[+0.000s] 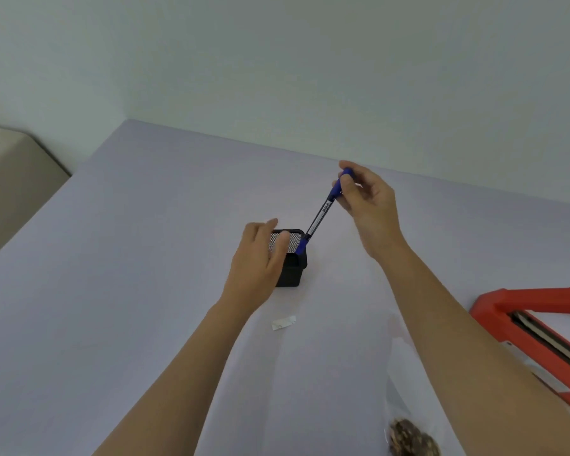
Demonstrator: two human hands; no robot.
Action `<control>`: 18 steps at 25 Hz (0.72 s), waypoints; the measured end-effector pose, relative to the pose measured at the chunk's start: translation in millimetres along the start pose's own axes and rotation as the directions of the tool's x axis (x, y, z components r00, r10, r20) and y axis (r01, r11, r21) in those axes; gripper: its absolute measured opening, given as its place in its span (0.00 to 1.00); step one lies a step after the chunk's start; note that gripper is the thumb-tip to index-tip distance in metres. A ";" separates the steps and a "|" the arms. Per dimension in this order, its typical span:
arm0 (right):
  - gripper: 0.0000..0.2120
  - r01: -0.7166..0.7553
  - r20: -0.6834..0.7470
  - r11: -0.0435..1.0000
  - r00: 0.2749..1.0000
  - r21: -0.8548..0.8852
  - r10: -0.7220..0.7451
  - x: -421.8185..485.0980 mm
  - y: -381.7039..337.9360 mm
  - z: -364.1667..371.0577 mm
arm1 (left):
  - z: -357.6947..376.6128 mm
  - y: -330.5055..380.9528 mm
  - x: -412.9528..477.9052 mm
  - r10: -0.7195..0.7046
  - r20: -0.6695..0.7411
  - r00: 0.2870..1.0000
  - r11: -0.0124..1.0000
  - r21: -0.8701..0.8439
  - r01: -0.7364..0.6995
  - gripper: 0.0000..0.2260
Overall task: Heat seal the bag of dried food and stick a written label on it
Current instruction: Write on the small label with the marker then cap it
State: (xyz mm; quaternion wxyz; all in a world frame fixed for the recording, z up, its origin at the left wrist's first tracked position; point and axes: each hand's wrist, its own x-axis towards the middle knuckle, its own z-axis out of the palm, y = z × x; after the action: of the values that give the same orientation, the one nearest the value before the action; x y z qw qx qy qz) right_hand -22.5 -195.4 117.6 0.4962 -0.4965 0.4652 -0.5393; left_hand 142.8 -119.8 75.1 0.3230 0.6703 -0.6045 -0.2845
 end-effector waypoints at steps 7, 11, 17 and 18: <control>0.08 0.010 -0.048 0.995 0.999 -0.102 -0.015 -29.6 -19.5 -2.6 | 9.8 28.5 -26.9 0.139 0.047 0.989 0.988 -0.082 -0.134 0.11; 0.24 0.005 -0.016 0.885 1.000 -0.465 -0.014 -53.6 -14.8 -0.2 | 16.4 51.0 -44.9 0.237 0.077 0.968 0.968 0.069 -0.243 0.12; 0.18 -0.332 -0.220 0.906 0.935 -0.264 0.278 -59.9 -12.1 -1.6 | 29.3 73.4 -67.1 0.065 0.119 0.991 0.997 -0.053 -0.059 0.14; 0.17 -0.360 -0.216 0.895 0.926 -0.262 0.310 -63.4 -9.4 -1.4 | 30.5 72.4 -70.4 -0.001 0.151 0.988 0.994 -0.108 0.017 0.15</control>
State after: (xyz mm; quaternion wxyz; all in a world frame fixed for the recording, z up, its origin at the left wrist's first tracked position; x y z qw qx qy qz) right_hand -23.7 -131.5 122.1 0.4606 -0.4300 0.6598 -0.4095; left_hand 66.4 -56.9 111.6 0.3112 0.6308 -0.6078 -0.3685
